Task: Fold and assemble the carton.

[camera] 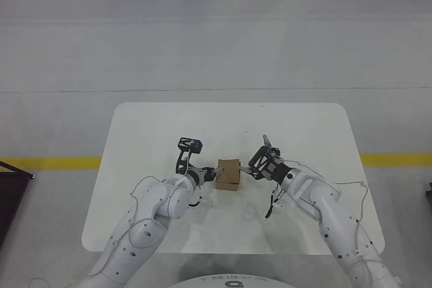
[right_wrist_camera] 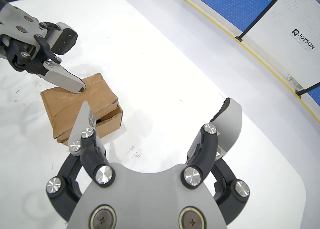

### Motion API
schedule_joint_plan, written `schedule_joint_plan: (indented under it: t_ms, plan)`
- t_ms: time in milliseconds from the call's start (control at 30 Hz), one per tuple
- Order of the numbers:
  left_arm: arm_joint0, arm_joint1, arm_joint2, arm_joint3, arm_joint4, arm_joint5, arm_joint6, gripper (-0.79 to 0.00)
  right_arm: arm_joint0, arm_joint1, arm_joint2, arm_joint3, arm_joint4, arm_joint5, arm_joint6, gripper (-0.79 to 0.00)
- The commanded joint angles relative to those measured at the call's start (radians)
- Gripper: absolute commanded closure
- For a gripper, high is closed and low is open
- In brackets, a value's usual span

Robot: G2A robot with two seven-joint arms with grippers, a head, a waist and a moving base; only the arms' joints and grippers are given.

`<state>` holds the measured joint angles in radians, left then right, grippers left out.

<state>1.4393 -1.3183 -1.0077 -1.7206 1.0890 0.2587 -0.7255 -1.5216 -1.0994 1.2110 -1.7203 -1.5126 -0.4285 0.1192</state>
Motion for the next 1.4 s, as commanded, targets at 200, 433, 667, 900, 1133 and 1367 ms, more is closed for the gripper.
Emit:
schedule_joint_plan:
  t_ms: [200, 433, 667, 900, 1133, 1367]
  plan:
    - [0.001, -0.001, -0.002, -0.001, 0.001, 0.003, 0.001, -0.785, 0.049, -0.012, -0.048, 0.07, 0.002, 0.014, 0.003, -0.785]
    - [0.0, -0.002, -0.004, -0.001, 0.004, 0.0, -0.002, -0.785, 0.055, -0.013, -0.052, 0.086, 0.004, 0.017, -0.002, -0.785]
    - [-0.002, -0.003, -0.004, 0.001, 0.004, -0.001, -0.004, -0.785, 0.039, -0.009, 0.0, 0.065, 0.029, 0.052, -0.052, -0.785]
    - [-0.005, -0.004, -0.005, 0.003, 0.004, -0.002, -0.005, -0.785, 0.071, -0.011, -0.013, 0.091, 0.028, 0.016, -0.026, -0.785]
    - [-0.009, -0.006, -0.005, 0.007, 0.003, -0.001, -0.007, -0.785, 0.111, -0.022, -0.059, 0.158, 0.027, 0.019, -0.021, -0.785]
    - [-0.012, -0.007, -0.005, 0.012, 0.002, -0.002, -0.009, -0.785, 0.125, -0.027, -0.077, 0.193, 0.021, 0.025, -0.028, -0.785]
